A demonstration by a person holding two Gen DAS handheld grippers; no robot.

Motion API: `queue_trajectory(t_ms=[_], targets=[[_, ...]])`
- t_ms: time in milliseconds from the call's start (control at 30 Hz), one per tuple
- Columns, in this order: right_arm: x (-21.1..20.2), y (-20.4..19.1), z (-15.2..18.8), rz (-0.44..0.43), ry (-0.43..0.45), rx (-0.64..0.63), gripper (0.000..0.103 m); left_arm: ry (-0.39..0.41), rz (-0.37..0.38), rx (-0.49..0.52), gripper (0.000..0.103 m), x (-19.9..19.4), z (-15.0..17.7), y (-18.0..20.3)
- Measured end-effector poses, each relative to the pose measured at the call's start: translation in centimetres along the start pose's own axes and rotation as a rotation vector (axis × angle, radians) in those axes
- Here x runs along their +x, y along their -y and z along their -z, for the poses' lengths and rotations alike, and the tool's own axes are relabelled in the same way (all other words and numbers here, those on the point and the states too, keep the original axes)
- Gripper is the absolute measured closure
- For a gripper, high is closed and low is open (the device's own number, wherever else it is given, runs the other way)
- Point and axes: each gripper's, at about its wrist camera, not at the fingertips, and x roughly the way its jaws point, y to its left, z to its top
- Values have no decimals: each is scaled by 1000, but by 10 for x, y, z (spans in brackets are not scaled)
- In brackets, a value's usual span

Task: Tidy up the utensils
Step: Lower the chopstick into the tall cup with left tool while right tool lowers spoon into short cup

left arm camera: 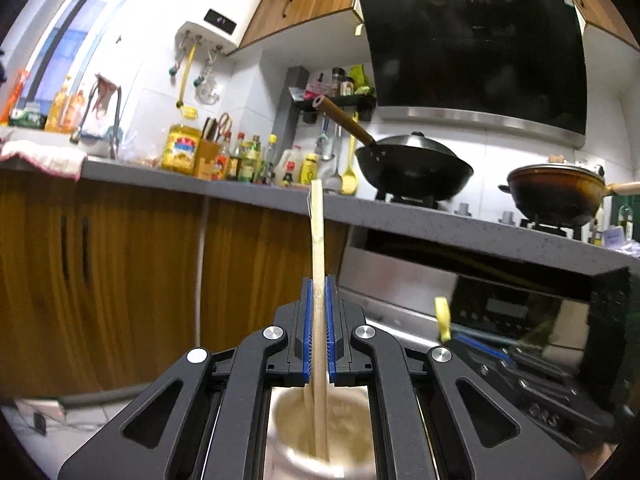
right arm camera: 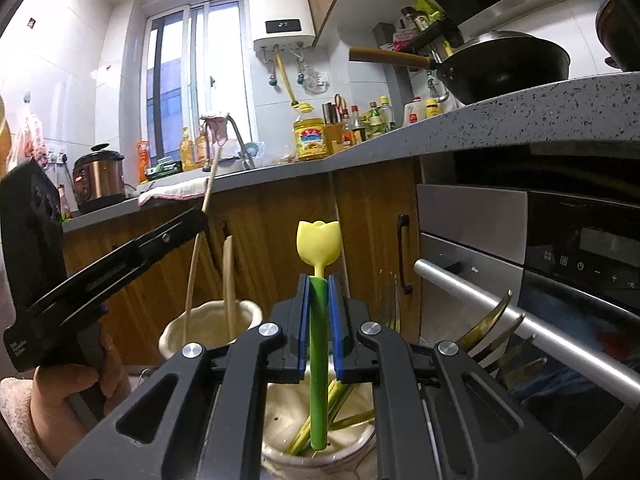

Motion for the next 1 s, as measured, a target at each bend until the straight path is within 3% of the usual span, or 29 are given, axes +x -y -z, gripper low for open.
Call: queue_trajectory(t_ms=[433,833,1000], targets=[[-19,-1,11,-25,-33,18,94,-106,29,8,96,-25,28,-7],[-18,-20,23,9,-79,-79,94,-158,23,19,96,-23,37,-12],[-21,-20,23,16,-65,-83,92,-152,20,28,89,-25,38,-11]])
